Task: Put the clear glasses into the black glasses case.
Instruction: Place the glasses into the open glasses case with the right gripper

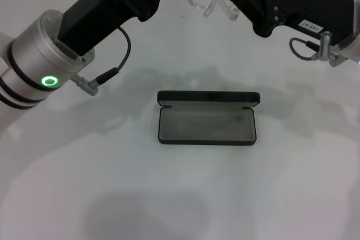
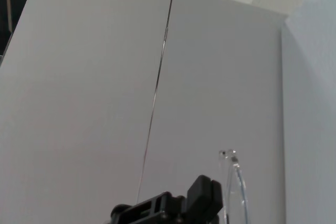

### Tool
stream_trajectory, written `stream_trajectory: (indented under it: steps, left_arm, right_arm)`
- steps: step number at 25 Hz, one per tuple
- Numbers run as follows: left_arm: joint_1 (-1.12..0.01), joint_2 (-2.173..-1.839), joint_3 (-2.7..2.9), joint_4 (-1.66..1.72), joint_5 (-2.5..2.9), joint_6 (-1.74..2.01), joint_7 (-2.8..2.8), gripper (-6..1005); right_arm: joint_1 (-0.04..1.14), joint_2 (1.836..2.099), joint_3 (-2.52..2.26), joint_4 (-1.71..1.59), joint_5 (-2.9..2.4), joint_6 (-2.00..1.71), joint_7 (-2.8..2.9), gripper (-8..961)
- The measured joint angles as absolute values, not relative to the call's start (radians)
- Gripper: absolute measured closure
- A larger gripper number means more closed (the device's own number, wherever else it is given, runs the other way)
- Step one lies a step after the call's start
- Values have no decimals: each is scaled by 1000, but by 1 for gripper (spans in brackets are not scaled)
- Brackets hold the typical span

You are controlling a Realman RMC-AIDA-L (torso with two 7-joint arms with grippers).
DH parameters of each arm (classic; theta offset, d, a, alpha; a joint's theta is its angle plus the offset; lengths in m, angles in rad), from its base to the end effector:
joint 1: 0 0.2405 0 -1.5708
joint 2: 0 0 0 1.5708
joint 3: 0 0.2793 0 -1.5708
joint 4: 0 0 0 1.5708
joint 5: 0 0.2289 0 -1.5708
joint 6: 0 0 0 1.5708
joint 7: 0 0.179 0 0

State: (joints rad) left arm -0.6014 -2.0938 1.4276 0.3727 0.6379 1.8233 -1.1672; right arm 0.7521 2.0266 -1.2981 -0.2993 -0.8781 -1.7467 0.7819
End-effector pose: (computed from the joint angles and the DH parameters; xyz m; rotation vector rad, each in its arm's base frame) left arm -0.1368 0.3479 -0.0235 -2.3159 -0.3478 -1.9935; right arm 0.1235 0.3842 -0.0281 -2.3906 -0.1976 1.5861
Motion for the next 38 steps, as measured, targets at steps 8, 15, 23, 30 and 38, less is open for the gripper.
stream_trajectory:
  steps: [8, 15, 23, 30, 38]
  left_arm:
    - [-596, -2091, 1428, 373, 644, 1821, -1167, 942]
    - [-595, -2091, 1432, 373, 645, 1822, -1167, 941]
    - [-595, -2089, 1433, 373, 647, 1823, -1167, 941]
    - [-599, -2089, 1433, 373, 647, 1823, -1167, 941]
    - [-596, -2089, 1433, 373, 647, 1822, -1167, 941]
  right_arm:
    - [745, 2027, -1286, -297, -853, -1745, 772, 914]
    - [734, 2026, -1272, -292, -830, -1737, 768, 914]
    - [723, 2026, -1270, -296, -815, -1735, 767, 914]
    - [729, 2027, -1280, -295, -821, -1735, 767, 914]
    - [735, 2028, -1311, -297, -823, -1738, 767, 914]
